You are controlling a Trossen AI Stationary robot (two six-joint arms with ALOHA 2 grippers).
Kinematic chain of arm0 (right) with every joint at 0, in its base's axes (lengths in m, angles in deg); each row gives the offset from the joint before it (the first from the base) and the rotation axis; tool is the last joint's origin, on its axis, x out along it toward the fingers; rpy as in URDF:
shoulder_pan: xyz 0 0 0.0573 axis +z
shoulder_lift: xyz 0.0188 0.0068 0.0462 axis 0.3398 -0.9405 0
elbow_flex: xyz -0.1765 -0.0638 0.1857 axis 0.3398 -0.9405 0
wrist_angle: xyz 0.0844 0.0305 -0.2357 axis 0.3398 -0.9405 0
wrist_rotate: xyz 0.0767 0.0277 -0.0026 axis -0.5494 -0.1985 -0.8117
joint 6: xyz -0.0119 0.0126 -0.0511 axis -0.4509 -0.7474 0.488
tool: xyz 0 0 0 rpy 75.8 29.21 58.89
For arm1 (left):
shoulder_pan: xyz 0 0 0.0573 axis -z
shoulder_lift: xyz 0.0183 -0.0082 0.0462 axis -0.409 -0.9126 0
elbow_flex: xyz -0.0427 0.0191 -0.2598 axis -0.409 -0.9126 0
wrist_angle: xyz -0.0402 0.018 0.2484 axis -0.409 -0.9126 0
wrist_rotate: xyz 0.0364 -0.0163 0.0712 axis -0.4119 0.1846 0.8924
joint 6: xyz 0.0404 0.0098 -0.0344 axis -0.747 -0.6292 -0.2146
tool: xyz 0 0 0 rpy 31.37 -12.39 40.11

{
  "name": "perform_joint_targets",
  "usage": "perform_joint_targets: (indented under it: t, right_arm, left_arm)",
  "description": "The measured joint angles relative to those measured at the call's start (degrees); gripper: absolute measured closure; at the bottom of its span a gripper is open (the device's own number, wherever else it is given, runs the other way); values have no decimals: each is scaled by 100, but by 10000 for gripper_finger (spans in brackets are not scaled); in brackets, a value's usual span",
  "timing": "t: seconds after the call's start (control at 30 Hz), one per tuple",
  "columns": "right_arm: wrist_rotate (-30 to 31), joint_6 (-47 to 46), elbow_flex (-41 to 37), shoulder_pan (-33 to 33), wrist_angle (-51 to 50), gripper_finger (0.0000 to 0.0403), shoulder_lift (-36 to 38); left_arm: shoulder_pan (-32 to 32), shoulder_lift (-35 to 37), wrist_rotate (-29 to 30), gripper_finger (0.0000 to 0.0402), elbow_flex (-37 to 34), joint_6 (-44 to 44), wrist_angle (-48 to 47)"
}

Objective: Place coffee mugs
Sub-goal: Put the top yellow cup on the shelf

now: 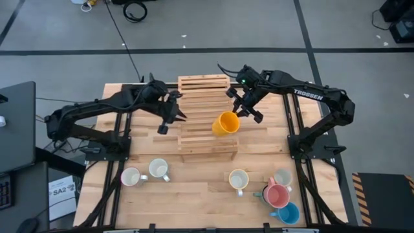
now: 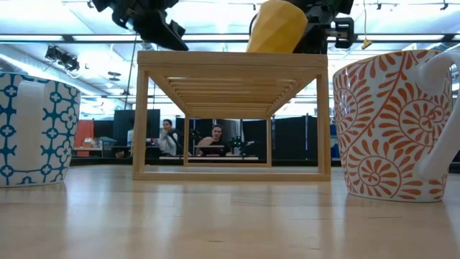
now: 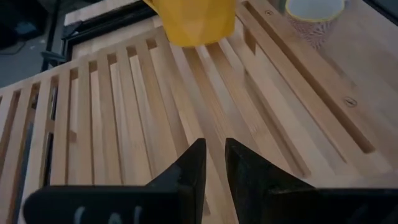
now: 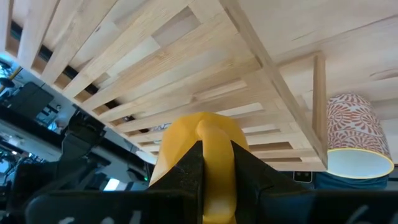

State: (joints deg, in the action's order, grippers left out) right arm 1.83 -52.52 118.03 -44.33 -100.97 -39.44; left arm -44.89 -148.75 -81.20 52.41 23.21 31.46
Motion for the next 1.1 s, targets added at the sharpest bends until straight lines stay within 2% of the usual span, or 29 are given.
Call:
perform_joint_targets:
  t: [0.2,1.1]
  right_arm:
    - [25,-4,0,7,-4,343,-29]
    - [34,-111,0,7,16,341,-29]
  left_arm:
    - [6,-3,2,335,-212,16,427]
    - [8,-3,4,335,-221,121,468]
